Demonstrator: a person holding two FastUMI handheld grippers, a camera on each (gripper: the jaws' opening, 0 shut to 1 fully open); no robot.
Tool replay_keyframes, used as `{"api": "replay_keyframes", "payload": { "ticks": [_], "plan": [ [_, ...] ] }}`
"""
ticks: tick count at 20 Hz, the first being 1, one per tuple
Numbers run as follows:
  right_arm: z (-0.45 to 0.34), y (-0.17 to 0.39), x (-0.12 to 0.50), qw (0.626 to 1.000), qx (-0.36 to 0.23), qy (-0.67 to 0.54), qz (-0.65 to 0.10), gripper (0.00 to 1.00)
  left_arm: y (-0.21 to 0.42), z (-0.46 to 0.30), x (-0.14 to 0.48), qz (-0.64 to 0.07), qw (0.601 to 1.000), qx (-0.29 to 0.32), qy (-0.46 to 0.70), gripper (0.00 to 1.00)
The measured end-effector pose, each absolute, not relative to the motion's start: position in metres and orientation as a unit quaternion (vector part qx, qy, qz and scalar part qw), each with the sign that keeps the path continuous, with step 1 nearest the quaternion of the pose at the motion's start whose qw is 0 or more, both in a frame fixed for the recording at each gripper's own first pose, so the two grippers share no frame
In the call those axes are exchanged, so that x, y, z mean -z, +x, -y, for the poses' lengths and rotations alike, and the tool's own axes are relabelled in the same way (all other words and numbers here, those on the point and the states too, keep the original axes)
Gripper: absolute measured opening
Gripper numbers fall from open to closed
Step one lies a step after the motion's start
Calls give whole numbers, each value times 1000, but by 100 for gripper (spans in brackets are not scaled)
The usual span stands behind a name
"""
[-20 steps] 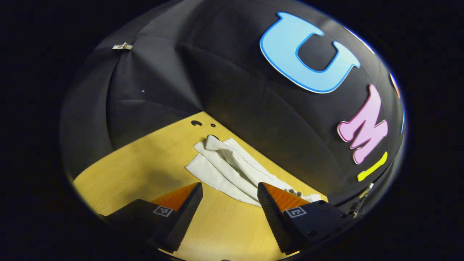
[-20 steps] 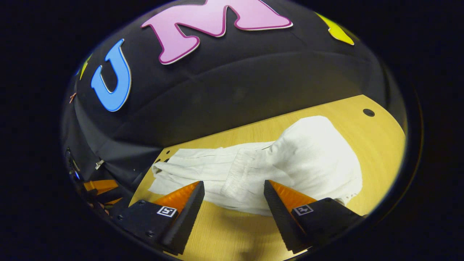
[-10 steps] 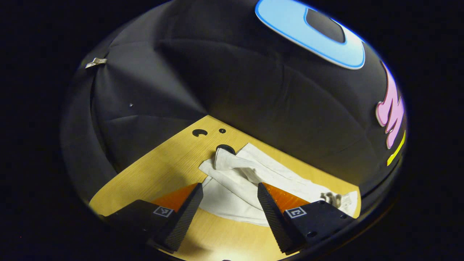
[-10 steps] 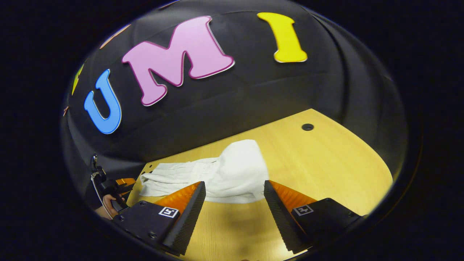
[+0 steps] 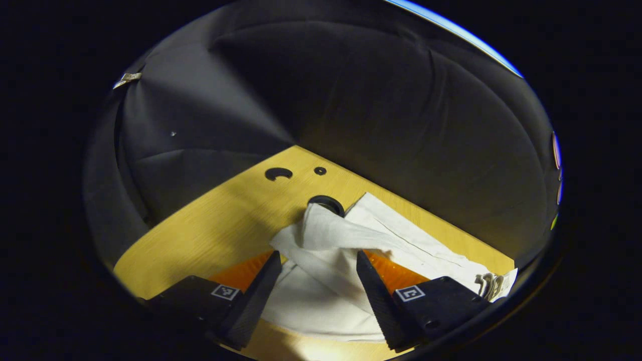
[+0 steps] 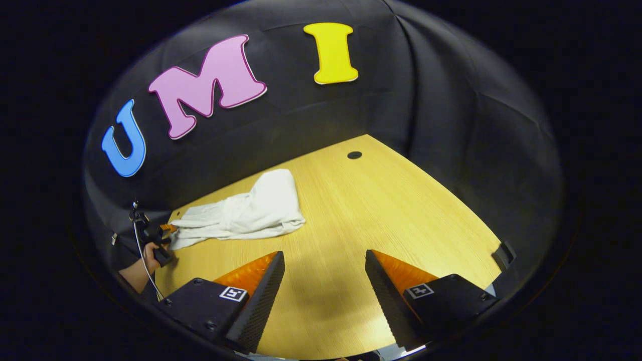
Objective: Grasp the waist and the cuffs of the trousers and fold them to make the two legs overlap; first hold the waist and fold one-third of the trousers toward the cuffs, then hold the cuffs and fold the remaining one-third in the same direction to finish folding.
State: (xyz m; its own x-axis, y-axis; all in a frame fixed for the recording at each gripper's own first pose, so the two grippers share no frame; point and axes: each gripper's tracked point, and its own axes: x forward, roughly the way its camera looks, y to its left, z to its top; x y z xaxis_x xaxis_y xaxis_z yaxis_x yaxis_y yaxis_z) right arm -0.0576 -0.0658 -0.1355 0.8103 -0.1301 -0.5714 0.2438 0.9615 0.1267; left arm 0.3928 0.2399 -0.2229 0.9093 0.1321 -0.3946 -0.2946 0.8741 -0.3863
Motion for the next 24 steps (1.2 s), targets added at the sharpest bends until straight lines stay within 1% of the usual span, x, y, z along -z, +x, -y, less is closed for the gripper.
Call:
{"api": "replay_keyframes", "payload": {
  "ticks": [1,2,3,4,5,6,7,8,9,10,12,13,14,15,18,24],
  "plan": [
    [67,-57,139,944,103,101,-296,98,393,-246,230,-194,955,-123,-190,98],
    [66,-55,141,943,103,108,-298,98,391,-247,235,-208,957,-137,-149,84],
    [62,-54,142,942,100,113,-299,98,394,-245,239,-217,958,-146,-114,84],
    [59,-51,142,943,93,114,-299,98,396,-243,236,-216,960,-150,-99,77],
    [56,-50,141,944,86,111,-299,98,397,-241,239,-217,959,-154,-102,71],
    [53,-48,140,946,79,105,-297,98,397,-239,238,-215,957,-155,-114,63],
    [48,-46,139,947,69,99,-298,99,395,-238,238,-217,957,-152,-115,60],
    [42,-45,138,948,53,92,-300,98,394,-236,238,-220,958,-147,-112,60],
    [38,-45,140,948,44,84,-303,98,397,-233,238,-222,958,-144,-108,55],
    [39,-45,142,948,43,76,-306,98,399,-231,239,-223,959,-143,-104,41],
    [38,-45,145,948,43,82,-305,98,401,-224,239,-220,960,-138,-110,32],
    [36,-48,147,947,42,91,-306,98,402,-222,240,-216,961,-135,-106,20],
    [36,-50,148,945,43,96,-309,98,400,-222,240,-215,963,-135,-93,5],
    [37,-53,149,945,46,96,-310,98,397,-222,242,-214,965,-134,-76,7],
    [46,-58,150,946,60,83,-307,98,398,-220,244,-219,966,-132,-39,6],
    [46,-61,153,946,68,79,-308,98,396,-214,245,-222,963,-121,-93,6]
  ]
}}
